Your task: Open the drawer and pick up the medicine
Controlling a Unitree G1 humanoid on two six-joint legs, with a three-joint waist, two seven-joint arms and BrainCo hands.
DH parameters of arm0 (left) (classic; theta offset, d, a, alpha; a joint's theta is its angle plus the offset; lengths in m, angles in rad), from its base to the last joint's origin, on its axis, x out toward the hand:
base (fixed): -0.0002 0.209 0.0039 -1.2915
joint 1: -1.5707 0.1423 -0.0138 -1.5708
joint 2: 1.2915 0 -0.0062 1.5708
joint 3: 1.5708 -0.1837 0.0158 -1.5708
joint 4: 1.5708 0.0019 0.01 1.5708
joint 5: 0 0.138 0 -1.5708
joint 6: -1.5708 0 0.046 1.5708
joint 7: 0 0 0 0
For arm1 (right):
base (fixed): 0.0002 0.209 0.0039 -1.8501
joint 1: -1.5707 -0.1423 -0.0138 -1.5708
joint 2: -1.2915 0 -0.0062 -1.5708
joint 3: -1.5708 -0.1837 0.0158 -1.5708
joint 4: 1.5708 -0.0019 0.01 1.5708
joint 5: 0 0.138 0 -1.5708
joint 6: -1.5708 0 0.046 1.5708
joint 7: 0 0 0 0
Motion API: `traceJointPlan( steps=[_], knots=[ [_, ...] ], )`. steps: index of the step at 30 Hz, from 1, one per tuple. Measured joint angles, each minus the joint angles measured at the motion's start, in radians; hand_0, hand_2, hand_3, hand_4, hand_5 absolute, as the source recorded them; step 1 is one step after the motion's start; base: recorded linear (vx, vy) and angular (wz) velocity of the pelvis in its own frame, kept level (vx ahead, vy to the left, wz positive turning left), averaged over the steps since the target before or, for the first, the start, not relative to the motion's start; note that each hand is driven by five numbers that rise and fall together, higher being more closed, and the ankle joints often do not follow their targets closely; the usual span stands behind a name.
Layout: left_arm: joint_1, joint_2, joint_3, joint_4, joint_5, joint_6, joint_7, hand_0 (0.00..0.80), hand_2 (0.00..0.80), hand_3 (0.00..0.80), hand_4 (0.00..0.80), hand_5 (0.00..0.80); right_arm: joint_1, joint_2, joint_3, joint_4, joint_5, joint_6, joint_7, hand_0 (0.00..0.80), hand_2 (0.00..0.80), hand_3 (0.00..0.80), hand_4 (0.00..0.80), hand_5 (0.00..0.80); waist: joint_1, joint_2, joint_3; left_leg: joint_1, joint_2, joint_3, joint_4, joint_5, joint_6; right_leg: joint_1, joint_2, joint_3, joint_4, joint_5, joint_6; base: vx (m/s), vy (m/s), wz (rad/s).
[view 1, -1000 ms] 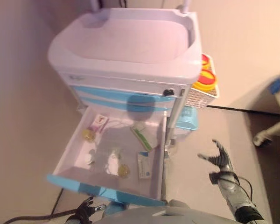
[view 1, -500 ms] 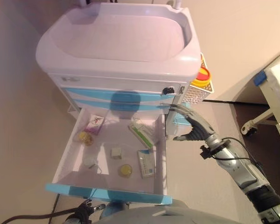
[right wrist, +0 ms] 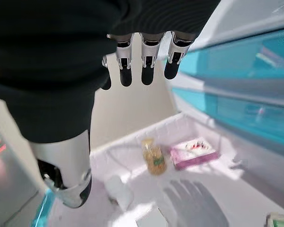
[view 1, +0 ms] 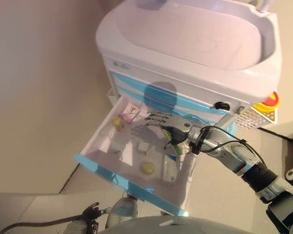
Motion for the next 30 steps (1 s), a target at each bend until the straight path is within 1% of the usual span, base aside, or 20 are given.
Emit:
traceJointPlan(
  steps=[1, 2, 3, 5, 7, 9, 12, 14, 18, 21, 25, 30],
  knots=[
    [0.004, 0.001, 0.0, -0.001, 0.0, 0.005, 0.0, 0.0, 0.0, 0.0, 0.0, 0.0, -0.009, 0.001, 0.02, 0.025, -0.015, 0.006, 0.005, 0.0, 0.0, 0.0, 0.0, 0.0, 0.013, 0.0, 0.0, 0.002, -0.003, -0.01, -0.001, 0.001, -0.001, 0.01, 0.0, -0.012, -0.006, 0.0, 0.0, 0.03, -0.024, 0.34],
    [0.008, 0.001, 0.0, -0.007, 0.0, 0.009, 0.0, 0.0, 0.0, 0.0, 0.0, 0.0, -0.018, 0.002, 0.038, 0.052, -0.035, 0.011, 0.007, 0.0, 0.0, 0.0, 0.0, 0.0, 0.016, -0.002, 0.0, 0.002, -0.006, -0.02, -0.002, 0.002, -0.002, 0.014, 0.0, -0.022, -0.011, 0.0, 0.0, 0.024, -0.021, 0.26],
    [0.014, 0.001, 0.0, -0.01, 0.0, 0.009, 0.0, 0.0, 0.0, 0.0, 0.0, 0.0, -0.02, 0.005, 0.045, 0.07, -0.048, 0.018, 0.006, 0.0, 0.0, 0.0, 0.0, 0.0, 0.03, -0.003, 0.001, 0.0, -0.006, -0.026, -0.004, 0.004, -0.004, 0.015, 0.002, -0.026, -0.014, 0.0, 0.0, 0.027, -0.022, 0.21],
    [0.023, 0.001, 0.0, -0.011, 0.0, 0.01, -0.001, 0.0, 0.0, 0.0, 0.0, 0.0, -0.023, 0.012, 0.075, 0.122, -0.08, 0.03, 0.007, 0.0, 0.0, 0.0, 0.0, 0.0, 0.038, -0.004, 0.001, 0.001, -0.009, -0.044, -0.006, 0.007, -0.005, 0.029, 0.002, -0.048, -0.022, 0.0, 0.0, 0.02, -0.017, 0.26],
    [0.035, 0.002, 0.001, -0.023, 0.001, 0.01, -0.002, 0.0, 0.0, 0.0, 0.0, 0.0, -0.025, 0.025, 0.094, 0.161, -0.105, 0.036, 0.007, 0.0, 0.0, 0.0, 0.0, 0.0, 0.056, -0.004, 0.001, 0.003, -0.011, -0.057, -0.015, 0.013, -0.007, 0.035, 0.003, -0.059, -0.031, 0.0, 0.0, 0.01, -0.021, 0.22],
    [0.034, 0.002, 0.001, -0.028, 0.001, 0.01, -0.002, 0.0, 0.0, 0.0, 0.0, 0.0, -0.026, 0.044, 0.113, 0.208, -0.136, 0.046, 0.011, 0.0, 0.0, 0.0, 0.0, 0.0, 0.063, -0.006, 0.002, 0.001, -0.013, -0.073, -0.022, 0.019, -0.007, 0.04, 0.003, -0.077, -0.037, 0.0, 0.0, -0.004, -0.022, 0.21],
    [0.034, 0.003, 0.0, -0.036, 0.002, 0.01, -0.003, 0.0, 0.0, 0.0, 0.0, 0.0, -0.03, 0.047, 0.144, 0.247, -0.17, 0.048, 0.024, 0.0, 0.0, 0.0, 0.0, 0.0, 0.09, -0.006, 0.002, 0.002, -0.014, -0.081, -0.03, 0.025, -0.006, 0.042, 0.003, -0.084, -0.041, 0.0, 0.0, -0.003, -0.019, 0.11],
    [0.032, 0.006, 0.001, -0.04, 0.004, 0.01, -0.002, 0.0, 0.0, 0.0, 0.0, 0.0, -0.03, 0.048, 0.153, 0.268, -0.181, 0.048, 0.025, 0.0, 0.0, 0.0, 0.0, 0.0, 0.093, -0.009, 0.003, 0.0, -0.014, -0.096, -0.036, 0.031, -0.007, 0.045, 0.003, -0.101, -0.045, 0.0, 0.0, 0.003, -0.017, 0.18],
    [0.033, 0.011, 0.001, -0.046, 0.004, 0.01, -0.002, 0.0, 0.0, 0.0, 0.0, 0.0, -0.031, 0.059, 0.158, 0.289, -0.197, 0.047, 0.025, 0.0, 0.0, 0.0, 0.0, 0.0, 0.102, -0.021, 0.001, 0.0, -0.015, -0.103, -0.036, 0.032, -0.009, 0.05, 0.005, -0.107, -0.05, 0.0, 0.0, 0.0, -0.011, 0.06],
    [0.033, 0.011, 0.001, -0.047, 0.005, 0.01, -0.003, 0.0, 0.0, 0.0, 0.0, 0.0, -0.031, 0.076, 0.166, 0.298, -0.206, 0.046, 0.024, 0.0, 0.0, 0.0, 0.0, 0.0, 0.101, -0.029, -0.002, 0.002, -0.013, -0.105, -0.037, 0.033, -0.01, 0.052, 0.005, -0.108, -0.051, 0.0, 0.0, 0.0, 0.001, 0.01],
    [0.033, 0.011, 0.001, -0.056, 0.005, 0.009, -0.002, 0.0, 0.0, 0.0, 0.0, 0.0, -0.03, 0.081, 0.188, 0.323, -0.211, 0.041, 0.02, 0.0, 0.0, 0.0, 0.0, 0.0, 0.101, -0.031, -0.004, 0.003, -0.013, -0.105, -0.037, 0.033, -0.011, 0.053, 0.005, -0.108, -0.051, 0.0, 0.0, 0.0, 0.0, 0.0],
    [0.033, 0.011, 0.001, -0.056, 0.013, 0.008, -0.002, 0.0, 0.0, 0.0, 0.0, 0.0, -0.029, 0.095, 0.188, 0.352, -0.259, 0.032, -0.005, 0.0, 0.0, 0.0, 0.0, 0.0, 0.101, -0.04, -0.009, 0.001, -0.013, -0.106, -0.038, 0.034, -0.012, 0.051, 0.011, -0.108, -0.053, 0.0, 0.0, -0.006, -0.004, 0.0]
  ],
)
